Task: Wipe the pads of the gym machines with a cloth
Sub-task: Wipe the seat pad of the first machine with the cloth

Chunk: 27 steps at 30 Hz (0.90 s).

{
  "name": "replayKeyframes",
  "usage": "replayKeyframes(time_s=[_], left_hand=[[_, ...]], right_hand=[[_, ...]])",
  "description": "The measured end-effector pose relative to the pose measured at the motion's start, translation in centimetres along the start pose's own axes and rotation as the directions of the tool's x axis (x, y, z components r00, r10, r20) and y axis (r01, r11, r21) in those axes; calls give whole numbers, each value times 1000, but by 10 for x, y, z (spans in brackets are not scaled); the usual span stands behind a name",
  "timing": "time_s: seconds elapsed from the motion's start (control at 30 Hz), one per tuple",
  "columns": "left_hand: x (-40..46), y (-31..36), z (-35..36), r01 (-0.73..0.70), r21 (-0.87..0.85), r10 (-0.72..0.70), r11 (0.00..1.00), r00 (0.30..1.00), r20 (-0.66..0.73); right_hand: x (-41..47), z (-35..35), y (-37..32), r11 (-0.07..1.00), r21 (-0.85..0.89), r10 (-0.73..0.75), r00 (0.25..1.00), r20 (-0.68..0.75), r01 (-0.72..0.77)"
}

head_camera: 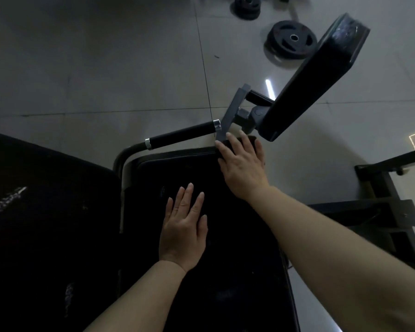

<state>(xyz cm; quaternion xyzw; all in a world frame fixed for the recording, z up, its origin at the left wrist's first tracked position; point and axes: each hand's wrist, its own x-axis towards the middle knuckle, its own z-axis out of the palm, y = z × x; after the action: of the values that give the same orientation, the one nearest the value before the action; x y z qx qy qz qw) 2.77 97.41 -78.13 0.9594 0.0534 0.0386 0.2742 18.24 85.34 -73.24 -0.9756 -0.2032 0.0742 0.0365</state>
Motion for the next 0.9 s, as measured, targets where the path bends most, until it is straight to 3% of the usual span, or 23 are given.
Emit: replayKeyframes(time_s=[0.13, 0.3, 0.43, 0.53, 0.73, 0.9], left_hand=[[0, -1, 1, -3, 0, 3, 1000, 1000, -13], [0, -1, 0, -11, -33, 10, 999, 1000, -21], [0, 0, 0, -9, -35, 8, 999, 1000, -21], [1, -1, 1, -18, -36, 17, 999, 999, -28], [1, 0, 1, -20, -11, 19, 1000, 999, -50], [0, 0, 2, -4, -11, 3, 1000, 999, -54]], right_hand=[[-24, 3, 6, 998, 18, -60, 998, 32, 59], [-119, 0, 12, 992, 67, -110, 994, 9, 109], [-180, 6, 20, 972, 110, -219, 973, 79, 210], [-138, 15, 23, 969, 14, -249, 965, 87, 249], [7, -1, 8, 1000, -6, -17, 998, 53, 17], [-22, 8, 4, 999, 50, -6, 999, -48, 8]])
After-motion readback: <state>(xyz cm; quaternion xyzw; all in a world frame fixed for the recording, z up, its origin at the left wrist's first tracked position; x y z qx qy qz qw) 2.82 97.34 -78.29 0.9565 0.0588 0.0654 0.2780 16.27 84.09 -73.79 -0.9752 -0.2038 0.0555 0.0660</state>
